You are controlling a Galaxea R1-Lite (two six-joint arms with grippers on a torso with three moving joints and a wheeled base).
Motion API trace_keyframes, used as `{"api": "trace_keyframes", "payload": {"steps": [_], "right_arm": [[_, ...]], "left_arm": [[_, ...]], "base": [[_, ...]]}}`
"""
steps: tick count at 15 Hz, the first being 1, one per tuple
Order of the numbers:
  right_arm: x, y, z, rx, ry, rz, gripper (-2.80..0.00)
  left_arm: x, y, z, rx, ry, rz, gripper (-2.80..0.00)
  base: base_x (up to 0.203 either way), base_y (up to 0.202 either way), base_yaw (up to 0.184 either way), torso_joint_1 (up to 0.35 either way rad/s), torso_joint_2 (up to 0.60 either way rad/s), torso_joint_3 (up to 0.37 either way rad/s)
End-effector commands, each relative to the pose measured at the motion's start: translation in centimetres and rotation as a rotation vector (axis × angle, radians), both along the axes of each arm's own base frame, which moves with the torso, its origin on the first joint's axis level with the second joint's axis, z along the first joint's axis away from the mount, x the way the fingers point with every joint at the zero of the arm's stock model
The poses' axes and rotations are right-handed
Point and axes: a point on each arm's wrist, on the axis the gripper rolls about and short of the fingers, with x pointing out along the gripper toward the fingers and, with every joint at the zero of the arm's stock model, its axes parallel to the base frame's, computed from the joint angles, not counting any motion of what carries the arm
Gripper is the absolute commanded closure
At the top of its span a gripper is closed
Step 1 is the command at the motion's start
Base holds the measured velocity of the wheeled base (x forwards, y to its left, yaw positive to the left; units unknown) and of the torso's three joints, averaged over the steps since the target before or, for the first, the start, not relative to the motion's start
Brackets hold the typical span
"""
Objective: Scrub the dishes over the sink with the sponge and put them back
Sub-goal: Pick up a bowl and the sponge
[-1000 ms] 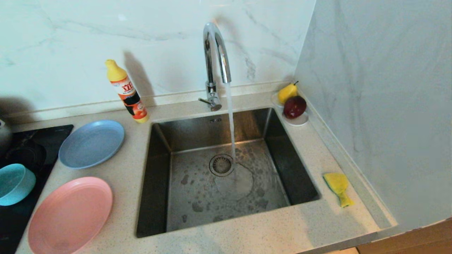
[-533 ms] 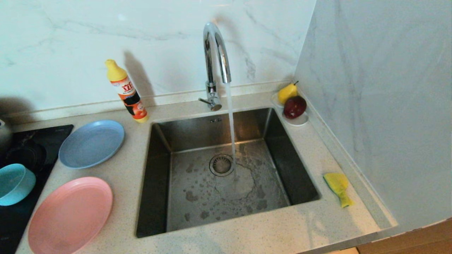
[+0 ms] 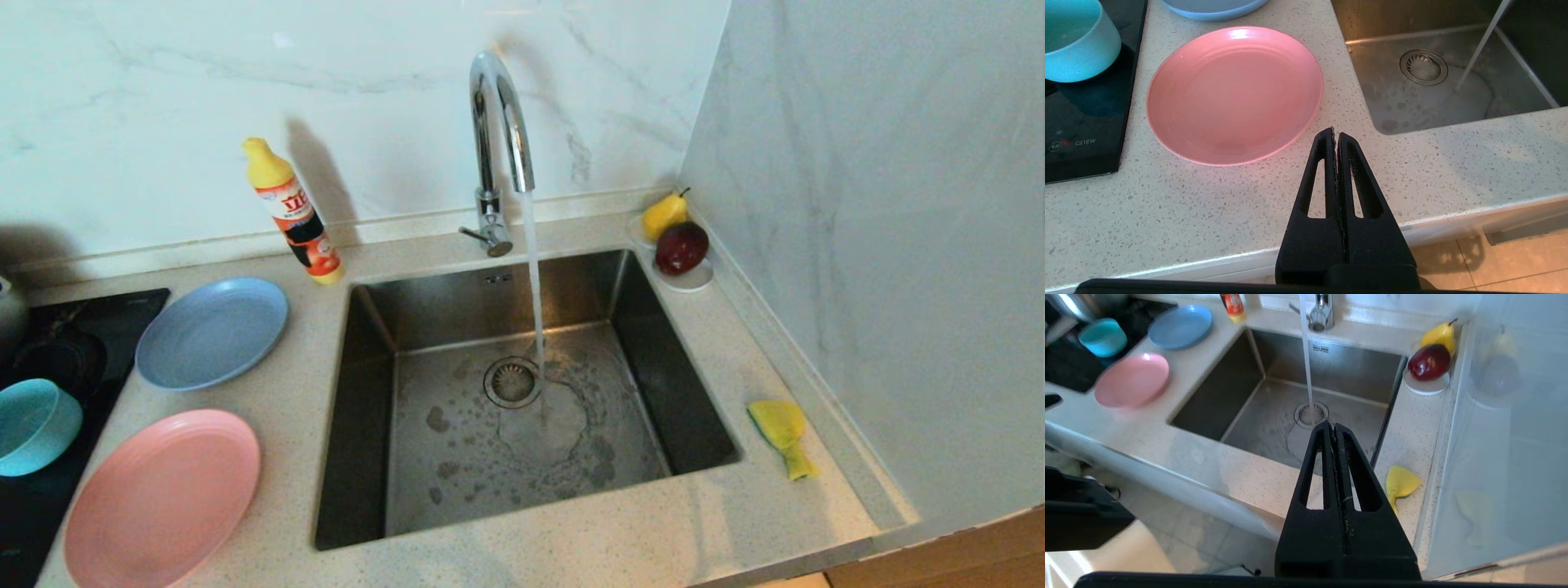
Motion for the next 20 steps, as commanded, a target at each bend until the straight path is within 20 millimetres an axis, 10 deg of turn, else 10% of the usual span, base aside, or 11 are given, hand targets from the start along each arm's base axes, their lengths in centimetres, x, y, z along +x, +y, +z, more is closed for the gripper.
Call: {"api": "trace_keyframes", "payload": {"steps": [1,20], "right_arm": [[2.6,0.0,0.2,-0.019,0.07,0.002,0.0],[16.1,3.5,-0.4,-0.15,0.311,-0.058,0.0]], "left_arm": [[0.0,0.0,0.0,0.0,0.002,0.0,0.0],[0.0,0.0,0.0,0.0,0.002,0.0,0.0]], "base": [[0.0,0.0,0.0,0.0,0.0,0.0],[0.0,0.0,0.0,0.0,0.0,0.0]]}}
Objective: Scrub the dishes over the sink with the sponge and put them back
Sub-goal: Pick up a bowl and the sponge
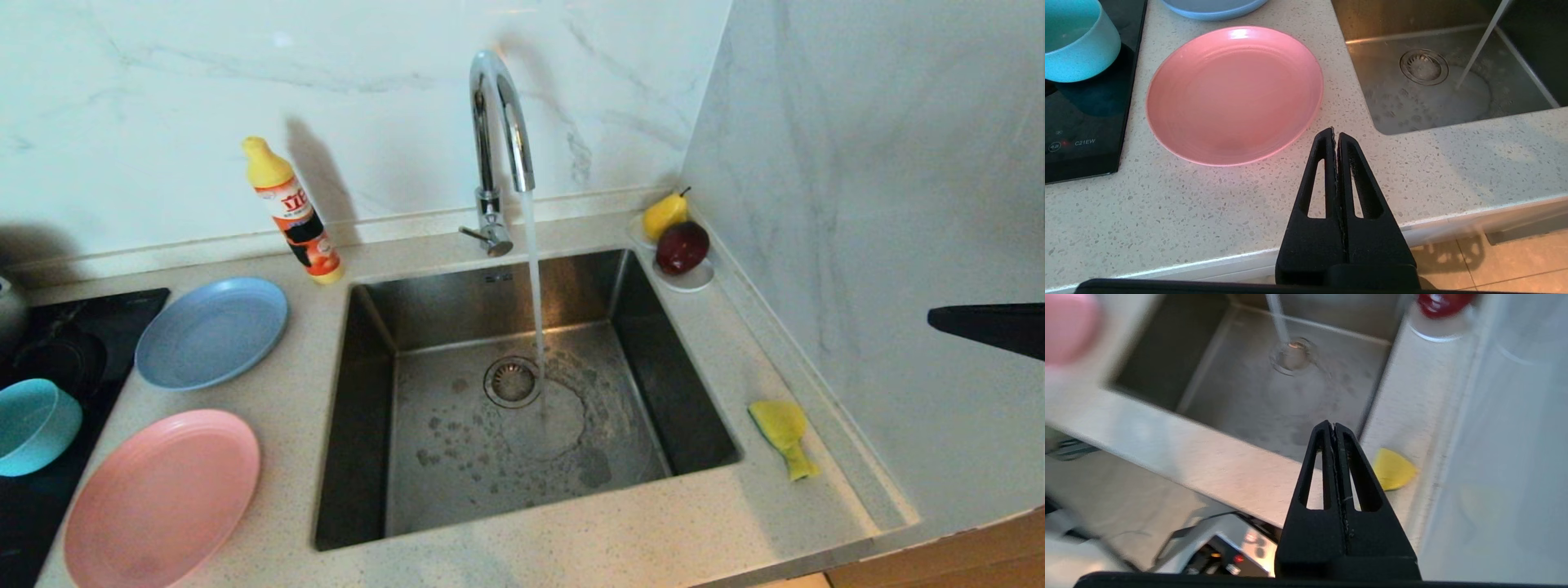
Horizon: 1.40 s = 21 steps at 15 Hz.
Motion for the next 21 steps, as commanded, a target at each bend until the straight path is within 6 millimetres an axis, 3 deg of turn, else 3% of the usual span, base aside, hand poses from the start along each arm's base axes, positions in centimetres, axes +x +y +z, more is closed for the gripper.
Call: {"api": "trace_keyframes", "payload": {"steps": [1,11,17,21], "right_arm": [[2.0,1.0,-1.0,-0.033,0.059,-0.017,0.0],[6.9,4.0,-5.1,-0.168,0.243,-0.232,0.0],[8.1,5.1,-7.7,-0.201,0.334,-0.332,0.0],[7.5,5.5,-9.2,-0.229,0.377,-0.363,0.0]], "left_arm": [[0.0,0.0,0.0,0.0,0.002,0.0,0.0],[0.0,0.0,0.0,0.0,0.002,-0.001,0.0],[0.0,0.0,0.0,0.0,0.002,0.0,0.0],[0.0,0.0,0.0,0.0,0.002,0.0,0.0]], "base": [[0.0,0.0,0.0,0.0,0.0,0.0],[0.0,0.0,0.0,0.0,0.0,0.0],[0.0,0.0,0.0,0.0,0.0,0.0],[0.0,0.0,0.0,0.0,0.0,0.0]]}}
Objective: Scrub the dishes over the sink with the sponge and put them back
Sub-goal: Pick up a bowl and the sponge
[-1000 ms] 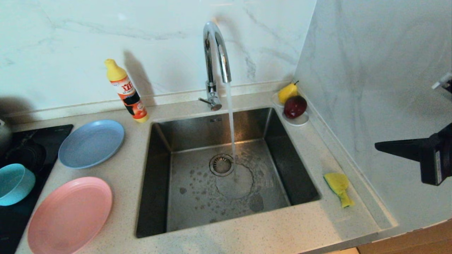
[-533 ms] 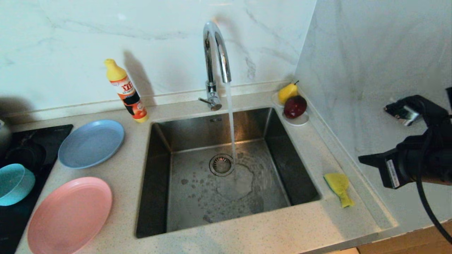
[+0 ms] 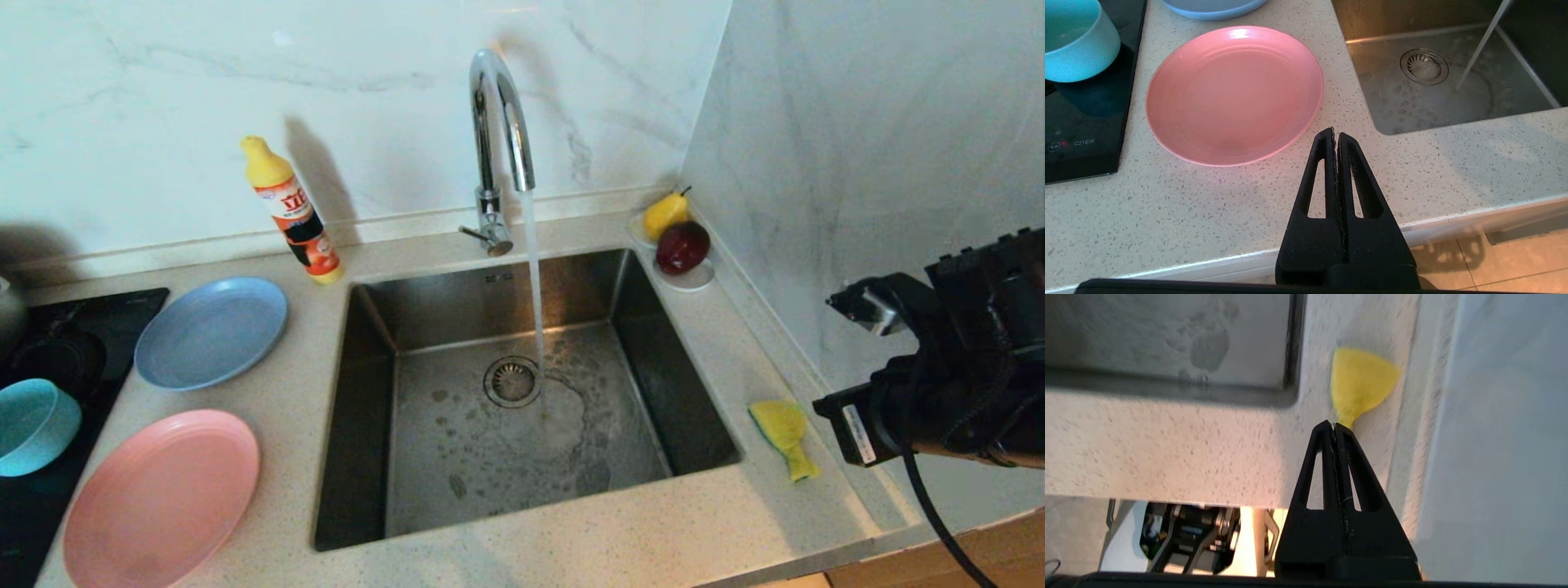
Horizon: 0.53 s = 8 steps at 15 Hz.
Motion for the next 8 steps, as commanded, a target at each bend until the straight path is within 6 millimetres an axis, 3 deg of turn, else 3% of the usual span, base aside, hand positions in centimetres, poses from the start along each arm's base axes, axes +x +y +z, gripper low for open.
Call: {"api": "trace_keyframes", "payload": {"steps": [1,2,8], "right_arm": [[-0.2,0.2,-1.2,-0.015,0.038,-0.012,0.0],[-0.2,0.3,-1.5,-0.007,0.051,-0.025,-2.8],[-0.5,1.8,-2.9,0.0,0.098,-0.061,-2.8]], "left_arm": [[0.0,0.0,0.0,0.001,0.002,0.001,0.0],[0.0,0.0,0.0,0.001,0.002,0.001,0.0],[0.0,0.0,0.0,0.001,0.002,0.001,0.0]], "base": [[0.0,0.0,0.0,0.0,0.0,0.0],[0.0,0.0,0.0,0.0,0.0,0.0],[0.0,0.0,0.0,0.0,0.0,0.0]]}}
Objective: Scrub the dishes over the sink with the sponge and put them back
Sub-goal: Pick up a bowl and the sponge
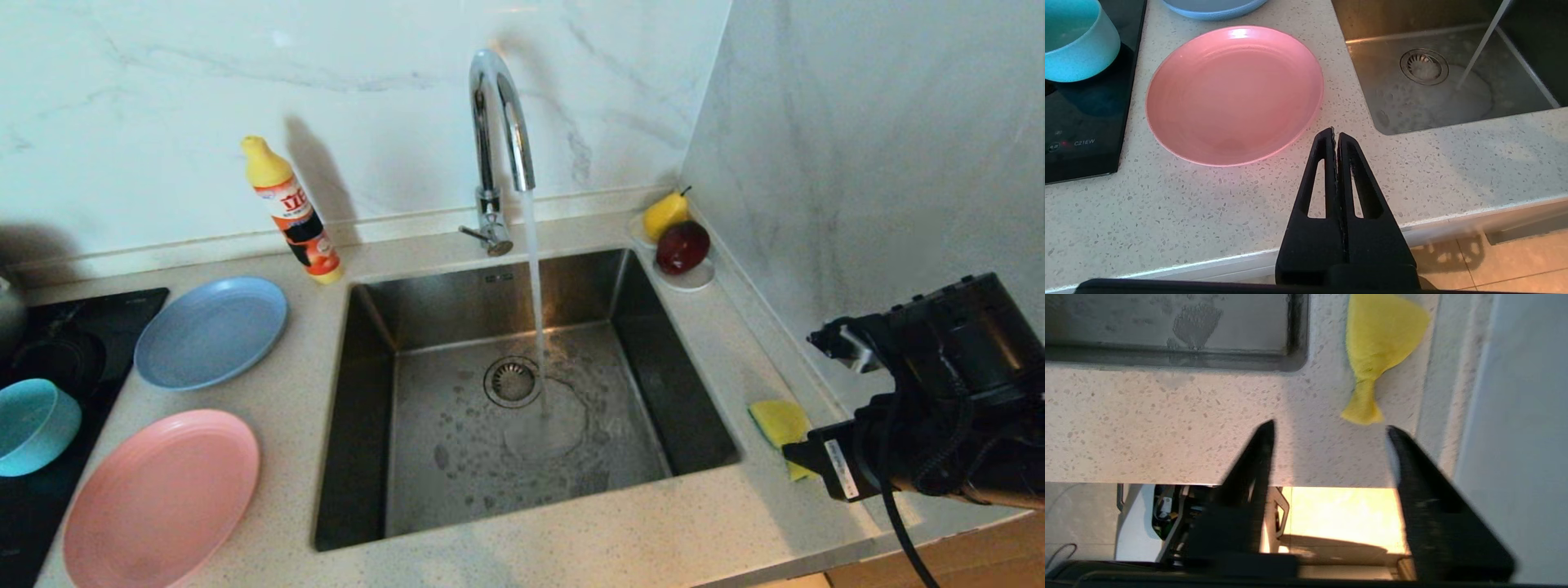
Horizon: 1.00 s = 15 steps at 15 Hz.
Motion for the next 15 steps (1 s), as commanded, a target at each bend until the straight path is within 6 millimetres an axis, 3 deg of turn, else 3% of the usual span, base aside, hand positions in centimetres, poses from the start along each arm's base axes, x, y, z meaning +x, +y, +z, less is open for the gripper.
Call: {"api": "trace_keyframes", "payload": {"steps": [1,8,15], "right_arm": [[-0.4,1.0,-0.9,-0.007,0.027,-0.01,-2.8],[-1.2,0.8,-3.4,-0.004,0.112,-0.05,-2.8],[2.2,-0.4,-6.1,0.045,0.113,-0.134,-2.8]], "left_arm": [[0.0,0.0,0.0,0.0,0.002,-0.001,0.0],[0.0,0.0,0.0,0.0,0.002,0.0,0.0],[0.0,0.0,0.0,0.0,0.002,-0.001,0.0]], "base": [[0.0,0.0,0.0,0.0,0.0,0.0],[0.0,0.0,0.0,0.0,0.0,0.0],[0.0,0.0,0.0,0.0,0.0,0.0]]}}
